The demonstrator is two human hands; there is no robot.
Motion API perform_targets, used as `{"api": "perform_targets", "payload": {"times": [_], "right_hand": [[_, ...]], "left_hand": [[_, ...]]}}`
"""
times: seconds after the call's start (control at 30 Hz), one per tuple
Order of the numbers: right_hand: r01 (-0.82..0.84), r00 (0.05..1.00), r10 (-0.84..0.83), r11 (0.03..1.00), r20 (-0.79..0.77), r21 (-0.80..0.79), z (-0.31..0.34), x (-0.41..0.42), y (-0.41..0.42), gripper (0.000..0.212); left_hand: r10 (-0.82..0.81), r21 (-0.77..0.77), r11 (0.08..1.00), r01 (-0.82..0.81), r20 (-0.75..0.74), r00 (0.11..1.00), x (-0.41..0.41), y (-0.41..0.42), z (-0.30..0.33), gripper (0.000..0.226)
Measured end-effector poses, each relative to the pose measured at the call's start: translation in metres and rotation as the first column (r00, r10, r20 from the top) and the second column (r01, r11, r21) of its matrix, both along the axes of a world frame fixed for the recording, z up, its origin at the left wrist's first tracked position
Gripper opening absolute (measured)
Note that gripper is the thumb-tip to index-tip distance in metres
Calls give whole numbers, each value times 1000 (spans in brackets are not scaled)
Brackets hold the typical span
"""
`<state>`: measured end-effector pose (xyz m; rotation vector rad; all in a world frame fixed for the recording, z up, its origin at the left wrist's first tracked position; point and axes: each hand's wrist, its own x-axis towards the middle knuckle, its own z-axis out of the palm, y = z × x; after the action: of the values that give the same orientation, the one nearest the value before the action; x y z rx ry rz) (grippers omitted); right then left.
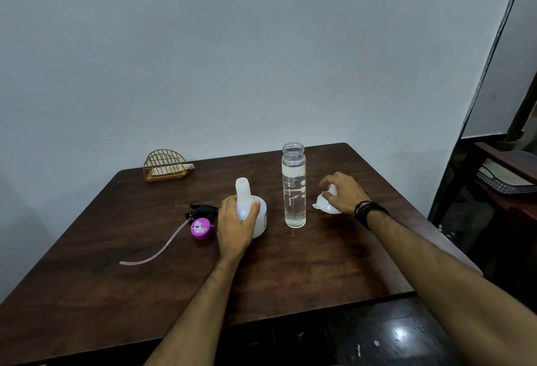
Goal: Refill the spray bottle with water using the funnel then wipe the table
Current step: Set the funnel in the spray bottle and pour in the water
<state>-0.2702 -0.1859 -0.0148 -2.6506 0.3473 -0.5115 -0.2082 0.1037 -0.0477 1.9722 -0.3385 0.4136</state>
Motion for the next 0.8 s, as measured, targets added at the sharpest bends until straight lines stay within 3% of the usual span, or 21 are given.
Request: {"api": "perform_targets", "payload": {"times": [0.2, 0.53, 0.67, 0.73, 0.8], "right_hand": [[207, 960, -258, 914, 108, 348, 11, -24, -5, 19], [256, 945, -308, 907, 112, 336, 14, -73, 10, 30], [213, 976, -199, 956, -89, 202, 24, -78, 10, 64], [175, 943, -147, 982, -298, 70, 28, -81, 12, 92], [139, 907, -109, 989, -407, 44, 29, -84, 19, 107]], "left_hand": [[16, -7, 1000, -16, 8, 1000, -1, -1, -1, 40], [15, -12, 1000, -15, -8, 1000, -4, 0, 2, 37], [13, 5, 1000, -13, -20, 1000, -5, 1, 3, 40], [9, 8, 1000, -9, -21, 1000, -5, 1, 3, 40], [8, 7, 1000, -8, -15, 1000, -5, 1, 4, 39]]}}
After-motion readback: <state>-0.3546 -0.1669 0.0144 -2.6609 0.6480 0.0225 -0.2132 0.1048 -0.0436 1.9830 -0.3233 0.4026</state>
